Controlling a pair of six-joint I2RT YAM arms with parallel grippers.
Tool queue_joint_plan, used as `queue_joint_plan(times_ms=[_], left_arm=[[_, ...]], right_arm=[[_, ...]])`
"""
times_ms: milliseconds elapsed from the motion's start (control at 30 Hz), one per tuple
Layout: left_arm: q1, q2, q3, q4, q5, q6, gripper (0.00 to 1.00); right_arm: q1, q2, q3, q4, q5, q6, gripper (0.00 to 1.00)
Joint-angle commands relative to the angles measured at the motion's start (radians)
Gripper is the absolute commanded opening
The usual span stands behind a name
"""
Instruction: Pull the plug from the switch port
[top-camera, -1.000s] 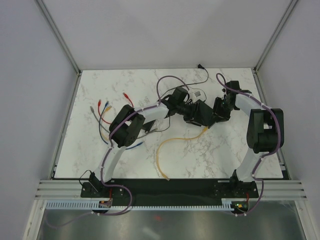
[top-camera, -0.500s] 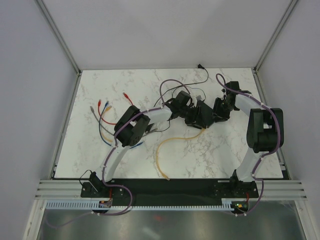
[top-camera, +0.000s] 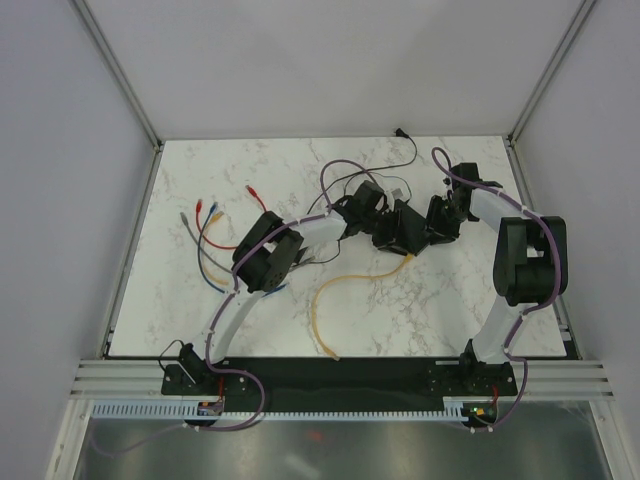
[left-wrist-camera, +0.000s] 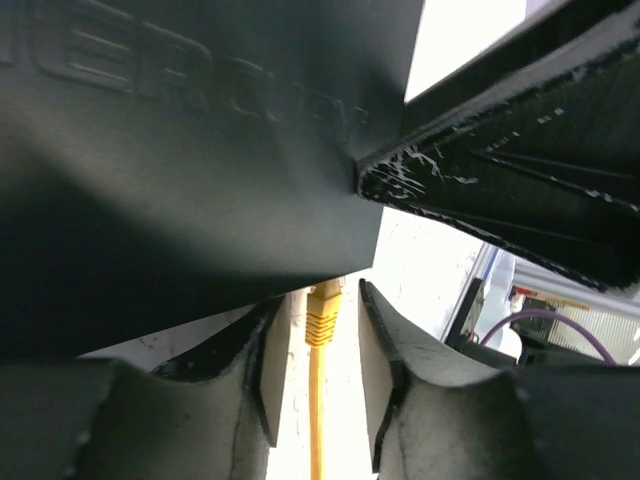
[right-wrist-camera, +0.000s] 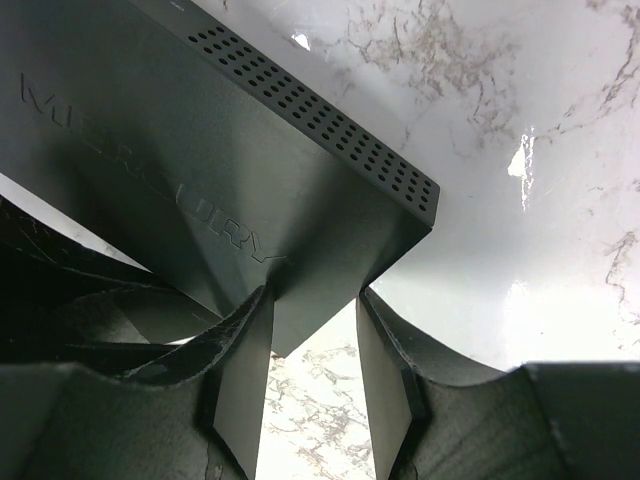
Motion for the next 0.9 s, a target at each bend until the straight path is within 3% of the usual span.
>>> queue_joint_plan(times_ms=[0,400,533,867], left_arm=[[-0.011,0.032,0.017,-0.046,-0.085,-0.054,0.40],[-0.032,0.040,0.026,-0.109,-0.216,-0.092,0.38],[-0.040,0.057,0.095,-0.225,-0.268,-0.074,0.37],[-0.055,0.060,0.114,-0.245,-0.302,-0.067,0.17]], right_arm=[[0.004,0.016,-0.012,0.033,-0.020,-0.005,0.46],[0.004,0.013,-0.018,0.037,-0.014,0.011,0.46],[0.004,0.010,-0.030,0.039,0.000,0.025,0.45],[0.018,0.006,-0.041,0.053,0.029,0.055,0.45]])
